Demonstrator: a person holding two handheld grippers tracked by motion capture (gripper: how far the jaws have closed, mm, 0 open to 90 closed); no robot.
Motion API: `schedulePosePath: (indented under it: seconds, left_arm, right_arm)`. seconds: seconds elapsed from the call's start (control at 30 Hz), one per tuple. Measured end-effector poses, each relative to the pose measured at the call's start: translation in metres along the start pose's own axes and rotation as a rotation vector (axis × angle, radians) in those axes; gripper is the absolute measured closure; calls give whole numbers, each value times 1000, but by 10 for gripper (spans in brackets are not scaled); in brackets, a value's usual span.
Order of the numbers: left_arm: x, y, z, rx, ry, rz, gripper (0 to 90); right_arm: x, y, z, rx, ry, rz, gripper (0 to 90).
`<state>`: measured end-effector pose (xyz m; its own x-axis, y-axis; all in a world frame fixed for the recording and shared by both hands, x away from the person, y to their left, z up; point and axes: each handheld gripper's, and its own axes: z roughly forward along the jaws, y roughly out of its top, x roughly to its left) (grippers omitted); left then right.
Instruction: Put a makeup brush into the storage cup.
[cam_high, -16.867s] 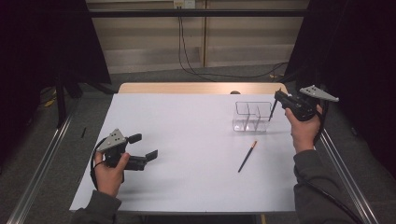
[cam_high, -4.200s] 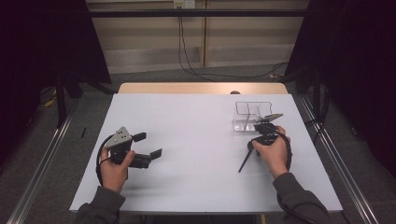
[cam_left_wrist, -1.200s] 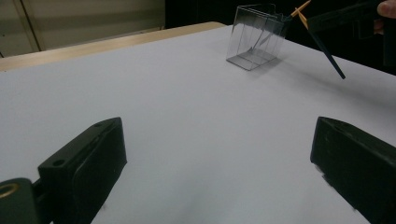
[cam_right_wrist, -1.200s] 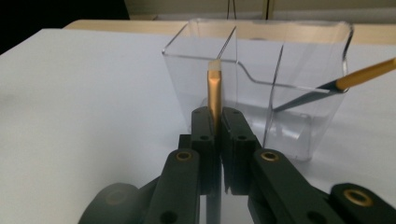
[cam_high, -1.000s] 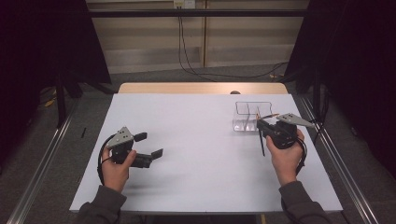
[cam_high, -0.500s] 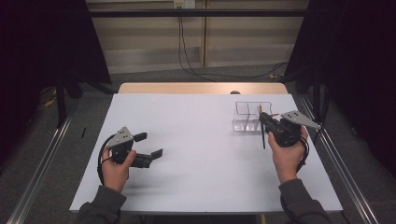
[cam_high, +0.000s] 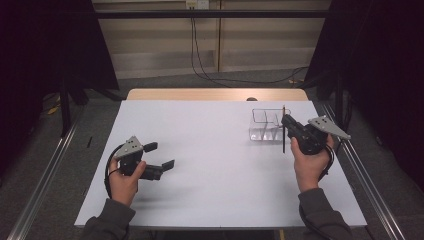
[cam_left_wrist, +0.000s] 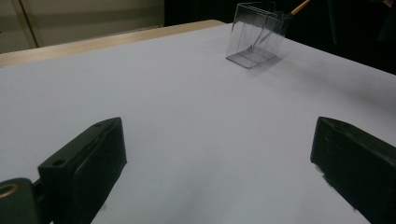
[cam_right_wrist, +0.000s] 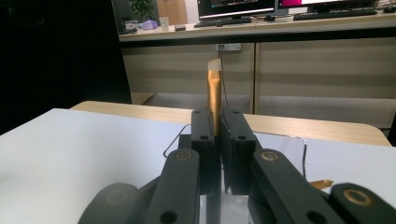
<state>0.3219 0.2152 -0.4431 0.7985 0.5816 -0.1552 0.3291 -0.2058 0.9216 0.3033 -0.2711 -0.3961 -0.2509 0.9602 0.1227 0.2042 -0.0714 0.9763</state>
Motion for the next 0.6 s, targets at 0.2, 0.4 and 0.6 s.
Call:
schedulePosePath:
  seconds: [0.2, 0.4, 0.6]
  left_arm:
    - [0, -1, 0, 6, 7, -5, 32]
    - [1, -1, 0, 10, 6, 0, 32]
    - [1, -2, 0, 9, 5, -4, 31]
  right_arm:
    - [1, 3, 2, -21, 4, 3, 855]
    - [-4, 5, 5, -27, 3, 9, 855]
    - [-8, 9, 8, -40, 0, 14, 855]
